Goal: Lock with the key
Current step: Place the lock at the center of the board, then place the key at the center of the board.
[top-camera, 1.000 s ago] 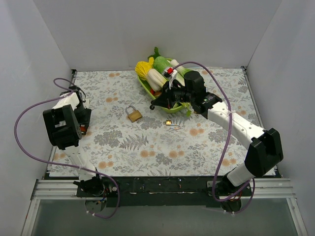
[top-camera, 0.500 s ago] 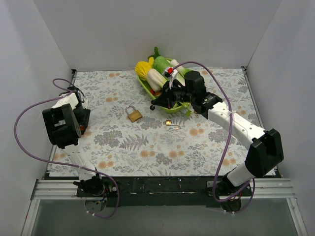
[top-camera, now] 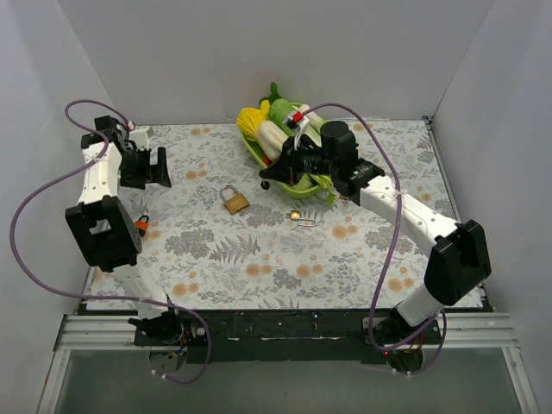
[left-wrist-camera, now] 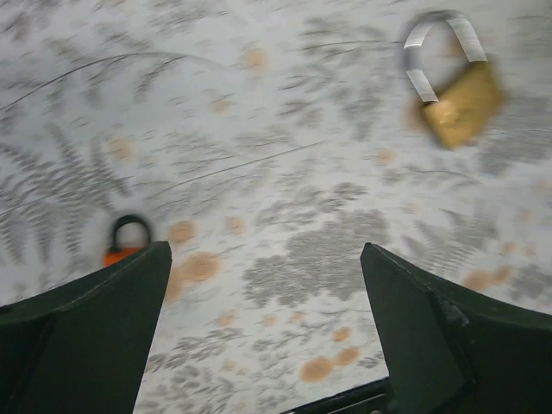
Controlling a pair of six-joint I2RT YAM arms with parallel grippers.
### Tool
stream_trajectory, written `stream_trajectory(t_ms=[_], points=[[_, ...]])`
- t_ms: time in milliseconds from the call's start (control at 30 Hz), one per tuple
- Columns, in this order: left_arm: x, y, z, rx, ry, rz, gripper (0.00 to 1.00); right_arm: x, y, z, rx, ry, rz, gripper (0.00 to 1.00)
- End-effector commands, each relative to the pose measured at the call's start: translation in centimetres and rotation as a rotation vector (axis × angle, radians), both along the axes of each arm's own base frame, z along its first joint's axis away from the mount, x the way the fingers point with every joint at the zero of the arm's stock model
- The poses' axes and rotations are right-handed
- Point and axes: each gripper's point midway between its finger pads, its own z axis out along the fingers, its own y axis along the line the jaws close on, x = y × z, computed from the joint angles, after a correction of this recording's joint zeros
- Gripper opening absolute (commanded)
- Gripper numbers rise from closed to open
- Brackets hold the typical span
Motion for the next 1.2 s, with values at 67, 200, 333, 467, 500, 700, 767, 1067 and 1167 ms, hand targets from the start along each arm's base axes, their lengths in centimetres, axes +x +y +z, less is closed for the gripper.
stream_trajectory(t_ms=[67,200,333,467,500,700,767,1067,1167], points=[[-5.2,-15.3,14.2,-0.642,-0.411,-0.323,0.9,0.7,2.2,5.3,0.184,-0.023,0.054,0.01],[-7.4,-20.4,16.8,-0.704,-0.638,-0.482,0.89,-0.2,2.9,5.9,0.241,0.011,0.122,0.01],[-9.4,-24.9,17.6,-0.775,-0.684,-0.548,0.88,-1.1,3.1,6.3,0.272,0.032,0.16,0.01],[-9.5,-26.7,17.8,-0.84,-0.655,-0.528,0.84,-2.0,3.4,6.1,0.277,0.061,0.189,0.01],[-9.3,-27.0,18.1,-0.839,-0.67,-0.529,0.83,-2.4,3.4,6.2,0.283,0.058,0.197,0.01],[-9.8,-28.7,18.4,-0.88,-0.674,-0.551,0.79,-3.0,3.4,6.1,0.284,0.063,0.203,0.01],[-9.8,-29.2,18.3,-0.88,-0.672,-0.556,0.77,-3.0,3.5,6.3,0.287,0.06,0.205,0.01],[-9.8,-29.8,17.9,-0.898,-0.649,-0.561,0.52,-3.5,3.5,6.6,0.297,0.07,0.221,0.01],[-9.8,-29.8,18.1,-0.908,-0.657,-0.564,0.48,-3.5,3.4,6.6,0.297,0.071,0.223,0.01]])
